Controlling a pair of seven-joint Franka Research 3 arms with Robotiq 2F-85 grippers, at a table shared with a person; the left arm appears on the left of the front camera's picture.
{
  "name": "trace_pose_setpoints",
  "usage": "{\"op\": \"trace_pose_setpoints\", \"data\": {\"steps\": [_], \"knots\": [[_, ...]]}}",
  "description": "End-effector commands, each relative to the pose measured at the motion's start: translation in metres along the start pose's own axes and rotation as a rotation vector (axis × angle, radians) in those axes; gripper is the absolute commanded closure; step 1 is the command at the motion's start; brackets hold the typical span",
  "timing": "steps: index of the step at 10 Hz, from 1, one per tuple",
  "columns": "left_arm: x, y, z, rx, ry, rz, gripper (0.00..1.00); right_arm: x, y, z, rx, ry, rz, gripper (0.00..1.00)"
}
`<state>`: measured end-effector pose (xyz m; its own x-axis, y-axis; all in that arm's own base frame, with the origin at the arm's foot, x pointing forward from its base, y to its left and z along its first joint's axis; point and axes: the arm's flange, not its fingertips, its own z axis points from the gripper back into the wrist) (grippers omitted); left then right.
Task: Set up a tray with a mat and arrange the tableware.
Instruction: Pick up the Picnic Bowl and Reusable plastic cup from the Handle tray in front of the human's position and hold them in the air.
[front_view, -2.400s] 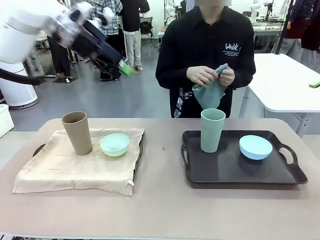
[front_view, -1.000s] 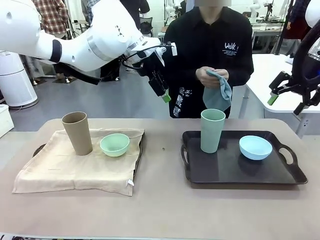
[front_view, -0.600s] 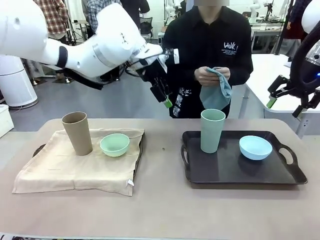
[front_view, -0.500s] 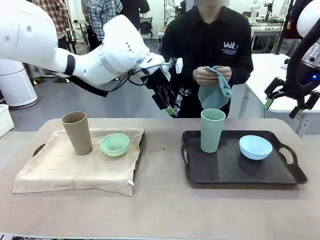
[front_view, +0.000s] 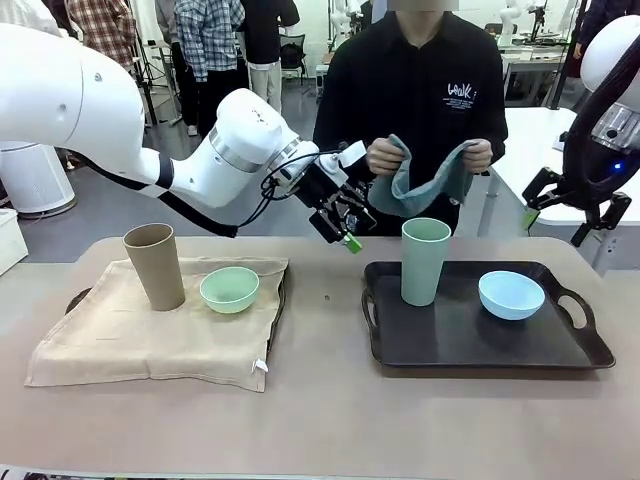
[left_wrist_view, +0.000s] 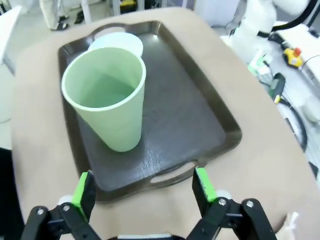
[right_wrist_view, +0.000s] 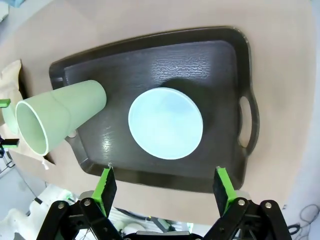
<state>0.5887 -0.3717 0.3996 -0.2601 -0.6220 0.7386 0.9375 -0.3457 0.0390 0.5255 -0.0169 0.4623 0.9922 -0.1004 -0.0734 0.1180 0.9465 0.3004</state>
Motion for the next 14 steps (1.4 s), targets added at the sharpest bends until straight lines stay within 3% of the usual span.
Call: {"op": "trace_pose_setpoints", "data": {"steps": [1, 2, 4, 6, 10, 14], "knots": [[0.011, -0.005, 0.011, 0.052, 0.092, -0.011, 0.00, 0.000, -0.001, -0.002, 0.000, 0.005, -0.001, 0.00], [0.000, 0.000, 0.000, 0.000, 0.000, 0.000, 0.00, 0.009, -0.003, -0.013, -0.106, -0.035, -0.030, 0.00], [-0.013, -0.003, -0.014, 0.138, -0.090, 0.077, 0.00, 0.010, -0.004, -0.035, -0.190, -0.060, -0.034, 0.00], [-0.032, 0.004, -0.019, 0.166, -0.141, 0.107, 0.00, 0.009, 0.000, -0.052, -0.213, -0.055, -0.008, 0.00], [-0.044, 0.016, -0.042, 0.185, -0.145, 0.150, 0.00, 0.003, 0.015, -0.081, -0.222, -0.007, 0.069, 0.00], [-0.041, 0.030, -0.052, 0.168, -0.177, 0.155, 0.00, -0.008, 0.005, -0.097, -0.263, -0.008, 0.072, 0.00]]}}
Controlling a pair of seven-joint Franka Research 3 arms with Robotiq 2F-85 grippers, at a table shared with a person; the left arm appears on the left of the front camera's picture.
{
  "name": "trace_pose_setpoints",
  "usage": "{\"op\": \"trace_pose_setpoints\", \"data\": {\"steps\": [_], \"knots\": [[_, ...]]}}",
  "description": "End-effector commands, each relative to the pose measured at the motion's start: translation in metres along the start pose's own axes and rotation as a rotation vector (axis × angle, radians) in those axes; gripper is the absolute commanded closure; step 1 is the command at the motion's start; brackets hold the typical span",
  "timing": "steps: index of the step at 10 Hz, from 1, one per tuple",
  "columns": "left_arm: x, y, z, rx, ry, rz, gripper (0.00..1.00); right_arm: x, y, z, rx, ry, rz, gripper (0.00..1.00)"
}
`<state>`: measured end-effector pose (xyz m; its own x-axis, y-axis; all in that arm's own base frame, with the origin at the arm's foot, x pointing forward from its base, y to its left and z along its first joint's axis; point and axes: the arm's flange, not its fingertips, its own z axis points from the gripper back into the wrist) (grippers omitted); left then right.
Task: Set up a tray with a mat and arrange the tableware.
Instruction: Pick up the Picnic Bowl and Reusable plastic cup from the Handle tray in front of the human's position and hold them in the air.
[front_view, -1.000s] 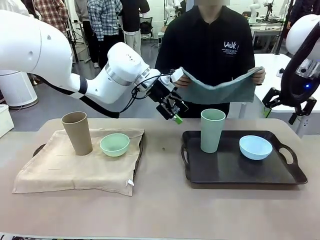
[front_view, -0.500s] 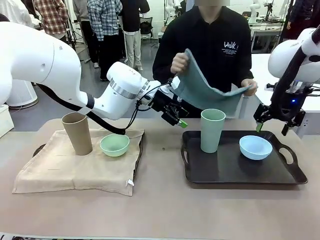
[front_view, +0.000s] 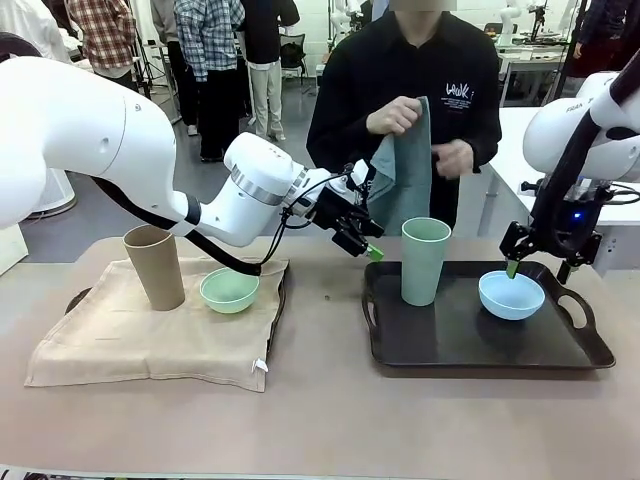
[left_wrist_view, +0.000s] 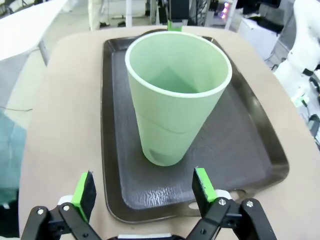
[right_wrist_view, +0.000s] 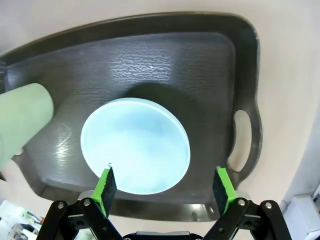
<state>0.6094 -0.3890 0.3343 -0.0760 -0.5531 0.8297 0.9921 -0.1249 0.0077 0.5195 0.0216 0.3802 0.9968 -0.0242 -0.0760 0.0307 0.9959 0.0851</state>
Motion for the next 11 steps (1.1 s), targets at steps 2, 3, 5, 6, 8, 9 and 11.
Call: {"op": "trace_pose_setpoints", "data": {"steps": [2, 3, 5, 6, 8, 9, 11], "knots": [[0.007, 0.009, 0.001, 0.009, -0.039, -0.020, 0.00, -0.011, -0.010, -0.016, -0.025, -0.027, -0.023, 0.00], [0.012, 0.012, 0.002, -0.028, -0.028, -0.012, 0.00, -0.011, -0.011, -0.019, -0.004, -0.032, -0.024, 0.00], [0.004, 0.004, -0.001, 0.005, -0.009, -0.007, 0.00, -0.006, -0.010, -0.014, -0.006, -0.001, -0.014, 0.00], [0.004, 0.004, -0.001, 0.005, -0.009, -0.007, 0.00, -0.006, -0.010, -0.014, -0.006, -0.001, -0.014, 0.00], [0.004, 0.004, -0.001, 0.005, -0.009, -0.007, 0.00, -0.006, -0.010, -0.014, -0.006, -0.001, -0.014, 0.00], [0.004, 0.004, -0.001, 0.005, -0.009, -0.007, 0.00, -0.006, -0.010, -0.014, -0.006, -0.001, -0.014, 0.00], [0.004, 0.000, -0.005, -0.029, -0.020, -0.031, 0.00, -0.006, -0.009, -0.014, 0.016, 0.003, -0.003, 0.00]]}}
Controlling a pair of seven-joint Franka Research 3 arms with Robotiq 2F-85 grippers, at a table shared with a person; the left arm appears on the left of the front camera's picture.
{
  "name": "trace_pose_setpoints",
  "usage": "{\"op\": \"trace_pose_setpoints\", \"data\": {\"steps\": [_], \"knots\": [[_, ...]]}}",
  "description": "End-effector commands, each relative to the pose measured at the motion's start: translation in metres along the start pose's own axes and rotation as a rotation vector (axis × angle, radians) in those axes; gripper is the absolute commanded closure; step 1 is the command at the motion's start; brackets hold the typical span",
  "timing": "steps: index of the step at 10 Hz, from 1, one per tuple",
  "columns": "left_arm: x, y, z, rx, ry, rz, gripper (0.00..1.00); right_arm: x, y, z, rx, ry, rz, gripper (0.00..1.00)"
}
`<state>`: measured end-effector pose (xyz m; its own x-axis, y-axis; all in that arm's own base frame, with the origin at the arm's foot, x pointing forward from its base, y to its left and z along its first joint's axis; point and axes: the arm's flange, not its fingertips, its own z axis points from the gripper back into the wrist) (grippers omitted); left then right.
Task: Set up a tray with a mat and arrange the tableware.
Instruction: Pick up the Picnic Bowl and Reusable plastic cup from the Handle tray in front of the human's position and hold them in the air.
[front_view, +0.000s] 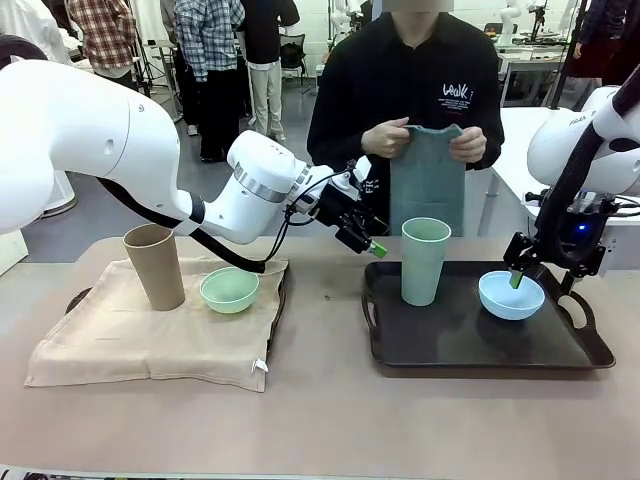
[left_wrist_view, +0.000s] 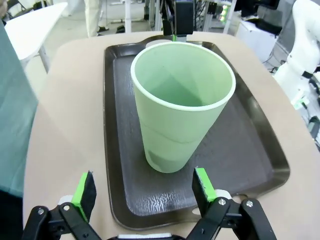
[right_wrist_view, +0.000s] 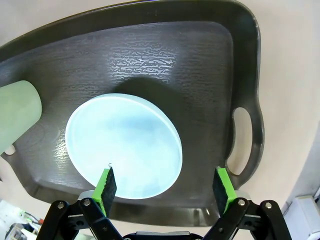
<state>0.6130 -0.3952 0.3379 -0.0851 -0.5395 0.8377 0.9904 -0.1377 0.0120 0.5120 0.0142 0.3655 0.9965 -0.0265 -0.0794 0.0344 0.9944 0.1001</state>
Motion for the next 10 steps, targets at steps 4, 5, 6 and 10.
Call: {"op": "trace_pose_setpoints", "data": {"steps": [4, 5, 6, 10], "knots": [[-0.008, -0.012, -0.020, 0.018, -0.064, 0.011, 0.00, 0.004, 0.004, -0.008, -0.080, -0.062, 0.004, 0.00], [-0.009, -0.009, -0.028, -0.005, -0.068, 0.022, 0.00, 0.006, 0.005, -0.010, -0.086, -0.057, 0.003, 0.00], [-0.009, -0.008, -0.036, -0.022, -0.072, 0.030, 0.00, 0.009, 0.005, -0.014, -0.090, -0.048, 0.001, 0.00], [-0.003, -0.008, -0.060, -0.084, -0.074, 0.001, 0.00, 0.018, 0.006, -0.026, -0.093, -0.043, 0.005, 0.00]]}}
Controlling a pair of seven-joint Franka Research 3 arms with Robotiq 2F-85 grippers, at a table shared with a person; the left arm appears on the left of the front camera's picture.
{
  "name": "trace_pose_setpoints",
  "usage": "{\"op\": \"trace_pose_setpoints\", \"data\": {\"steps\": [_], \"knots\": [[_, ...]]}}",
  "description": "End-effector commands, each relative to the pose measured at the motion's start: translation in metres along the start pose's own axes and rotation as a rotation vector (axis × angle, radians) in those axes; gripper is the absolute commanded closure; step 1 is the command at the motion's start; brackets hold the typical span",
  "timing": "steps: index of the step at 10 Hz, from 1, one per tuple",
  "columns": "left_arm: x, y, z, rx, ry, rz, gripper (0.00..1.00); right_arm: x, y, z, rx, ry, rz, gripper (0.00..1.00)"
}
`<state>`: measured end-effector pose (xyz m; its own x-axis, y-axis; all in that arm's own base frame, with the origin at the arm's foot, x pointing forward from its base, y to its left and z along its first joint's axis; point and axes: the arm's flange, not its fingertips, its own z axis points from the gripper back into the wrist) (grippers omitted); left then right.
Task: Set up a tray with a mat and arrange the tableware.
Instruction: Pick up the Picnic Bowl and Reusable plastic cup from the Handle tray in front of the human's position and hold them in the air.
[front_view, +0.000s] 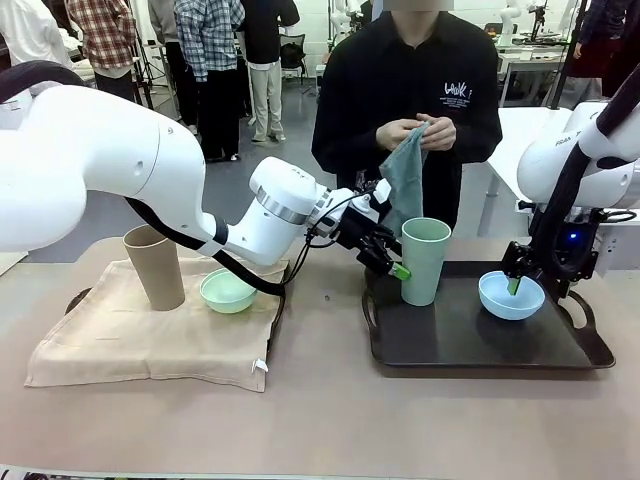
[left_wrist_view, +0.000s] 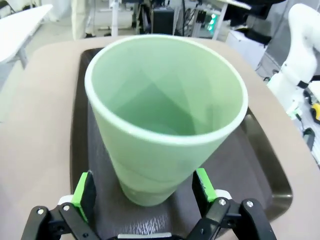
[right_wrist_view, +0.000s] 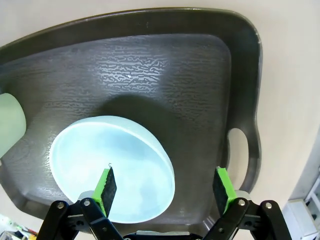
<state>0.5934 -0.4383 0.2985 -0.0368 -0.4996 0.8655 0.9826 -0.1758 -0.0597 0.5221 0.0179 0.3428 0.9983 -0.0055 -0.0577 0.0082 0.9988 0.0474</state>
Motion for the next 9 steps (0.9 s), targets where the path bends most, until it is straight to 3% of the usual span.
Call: {"op": "trace_pose_setpoints", "data": {"steps": [1, 9], "knots": [[0.008, 0.005, -0.004, -0.010, -0.021, -0.060, 0.00, 0.009, 0.005, -0.006, -0.039, -0.027, -0.013, 0.00], [0.012, 0.014, -0.034, -0.081, -0.063, -0.136, 0.00, 0.017, 0.008, -0.010, 0.008, -0.060, 0.020, 0.00]]}}
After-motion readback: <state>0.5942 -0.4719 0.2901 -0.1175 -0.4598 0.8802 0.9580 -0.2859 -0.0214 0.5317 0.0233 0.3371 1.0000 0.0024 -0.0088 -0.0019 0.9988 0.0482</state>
